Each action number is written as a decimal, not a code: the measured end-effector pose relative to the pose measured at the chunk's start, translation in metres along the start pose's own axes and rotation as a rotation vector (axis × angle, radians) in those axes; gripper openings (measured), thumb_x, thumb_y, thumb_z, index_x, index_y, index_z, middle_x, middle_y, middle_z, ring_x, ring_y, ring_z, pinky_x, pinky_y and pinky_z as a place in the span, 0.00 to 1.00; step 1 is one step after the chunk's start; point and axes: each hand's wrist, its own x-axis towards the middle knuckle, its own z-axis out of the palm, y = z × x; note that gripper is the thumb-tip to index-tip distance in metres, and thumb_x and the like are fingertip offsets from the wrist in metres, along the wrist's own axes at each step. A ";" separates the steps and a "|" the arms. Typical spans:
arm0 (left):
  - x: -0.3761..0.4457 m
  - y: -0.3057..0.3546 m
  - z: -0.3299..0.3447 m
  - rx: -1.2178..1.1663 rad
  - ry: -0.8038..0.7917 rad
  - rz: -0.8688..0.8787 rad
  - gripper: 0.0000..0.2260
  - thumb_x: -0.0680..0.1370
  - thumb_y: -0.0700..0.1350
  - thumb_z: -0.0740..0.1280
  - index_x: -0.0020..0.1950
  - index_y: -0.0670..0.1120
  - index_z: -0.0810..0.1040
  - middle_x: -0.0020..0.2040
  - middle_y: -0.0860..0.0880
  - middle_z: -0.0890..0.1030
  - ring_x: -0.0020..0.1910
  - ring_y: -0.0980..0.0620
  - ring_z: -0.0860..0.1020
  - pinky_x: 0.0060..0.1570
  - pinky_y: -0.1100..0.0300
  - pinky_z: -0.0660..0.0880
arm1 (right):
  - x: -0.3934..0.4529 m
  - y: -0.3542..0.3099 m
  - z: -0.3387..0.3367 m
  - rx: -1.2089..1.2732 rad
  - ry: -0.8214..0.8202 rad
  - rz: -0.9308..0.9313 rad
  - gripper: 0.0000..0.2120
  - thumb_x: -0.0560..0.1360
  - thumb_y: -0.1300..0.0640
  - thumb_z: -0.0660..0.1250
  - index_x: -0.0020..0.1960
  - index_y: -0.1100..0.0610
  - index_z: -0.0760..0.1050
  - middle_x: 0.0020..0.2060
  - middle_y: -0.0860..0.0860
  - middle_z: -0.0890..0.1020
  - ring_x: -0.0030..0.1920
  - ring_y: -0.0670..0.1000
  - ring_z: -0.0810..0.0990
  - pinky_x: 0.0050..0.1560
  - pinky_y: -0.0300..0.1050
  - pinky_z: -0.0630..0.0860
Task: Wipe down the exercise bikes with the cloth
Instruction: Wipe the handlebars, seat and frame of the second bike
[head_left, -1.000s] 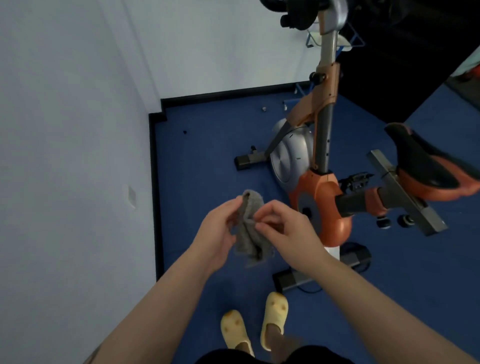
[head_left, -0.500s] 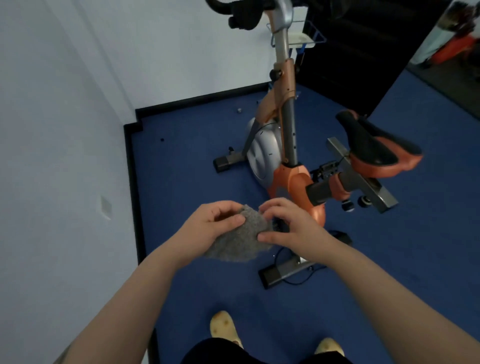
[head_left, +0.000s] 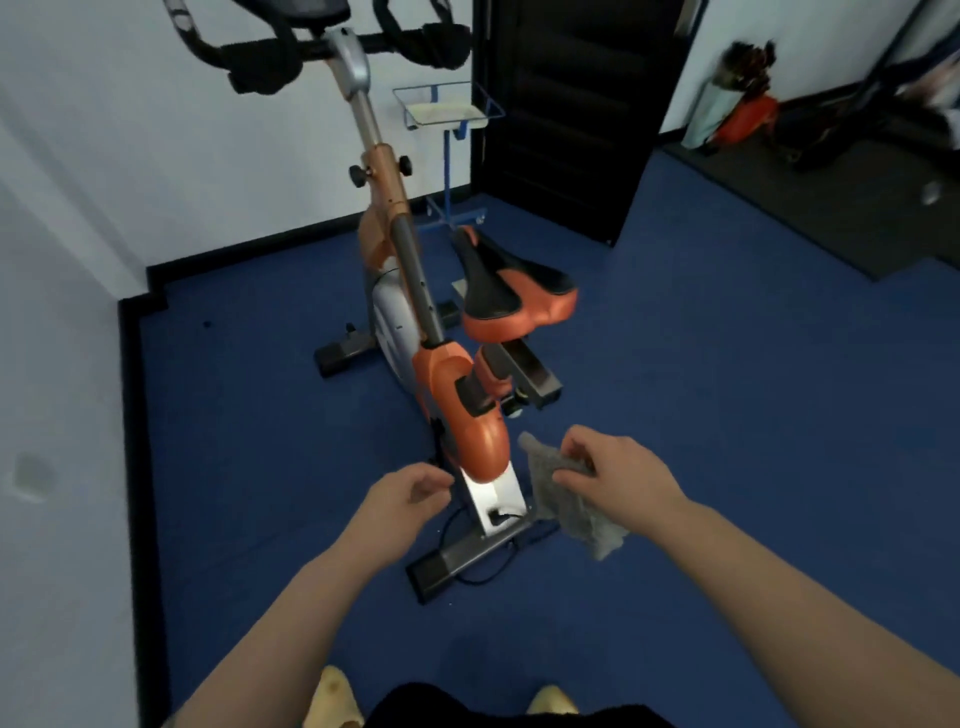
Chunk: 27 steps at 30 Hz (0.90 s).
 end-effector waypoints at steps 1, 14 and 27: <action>0.008 0.010 0.020 0.016 -0.005 0.012 0.06 0.81 0.44 0.66 0.57 0.51 0.80 0.54 0.57 0.81 0.56 0.59 0.78 0.51 0.71 0.72 | -0.001 0.019 -0.006 -0.022 0.002 0.028 0.09 0.77 0.44 0.66 0.48 0.46 0.67 0.44 0.44 0.78 0.44 0.50 0.77 0.38 0.46 0.71; 0.103 0.101 0.128 0.214 -0.129 0.015 0.08 0.81 0.45 0.65 0.58 0.49 0.80 0.50 0.57 0.79 0.49 0.59 0.77 0.49 0.69 0.71 | 0.028 0.141 -0.056 0.037 0.000 0.149 0.08 0.76 0.43 0.65 0.47 0.44 0.67 0.43 0.43 0.78 0.42 0.47 0.76 0.34 0.43 0.67; 0.259 0.195 0.186 0.311 -0.248 0.102 0.08 0.82 0.47 0.63 0.59 0.49 0.78 0.54 0.54 0.78 0.56 0.53 0.77 0.59 0.54 0.74 | 0.122 0.233 -0.149 0.053 0.003 0.189 0.08 0.75 0.43 0.66 0.47 0.43 0.69 0.41 0.42 0.78 0.41 0.44 0.77 0.34 0.42 0.70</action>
